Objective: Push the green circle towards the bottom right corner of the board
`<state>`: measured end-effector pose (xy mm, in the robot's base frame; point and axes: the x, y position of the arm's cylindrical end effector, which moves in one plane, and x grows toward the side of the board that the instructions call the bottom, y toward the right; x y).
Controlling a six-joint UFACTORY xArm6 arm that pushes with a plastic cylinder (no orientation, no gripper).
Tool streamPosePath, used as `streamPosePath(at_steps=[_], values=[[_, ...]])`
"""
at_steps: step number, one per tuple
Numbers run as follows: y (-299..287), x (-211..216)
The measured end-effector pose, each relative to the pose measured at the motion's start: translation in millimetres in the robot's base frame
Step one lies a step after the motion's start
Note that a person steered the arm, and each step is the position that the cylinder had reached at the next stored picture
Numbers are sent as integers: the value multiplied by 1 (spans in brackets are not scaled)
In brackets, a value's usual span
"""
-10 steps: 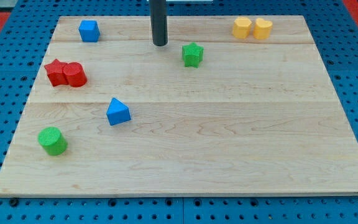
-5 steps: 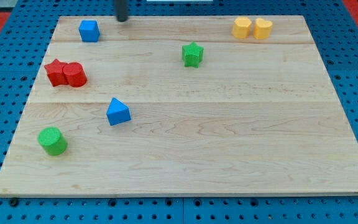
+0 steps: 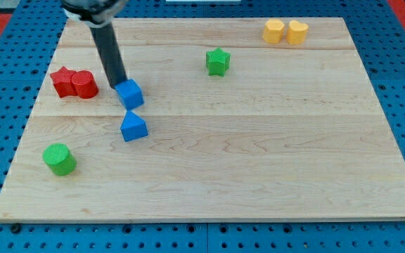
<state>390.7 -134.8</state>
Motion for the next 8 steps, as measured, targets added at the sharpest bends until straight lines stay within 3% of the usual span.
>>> streamPosePath(at_steps=[1,2,3,4,6,7,8], values=[[11,-14],[10,31],[4,13],[-42,23],[-113,81],[-117,138],[-95,154]])
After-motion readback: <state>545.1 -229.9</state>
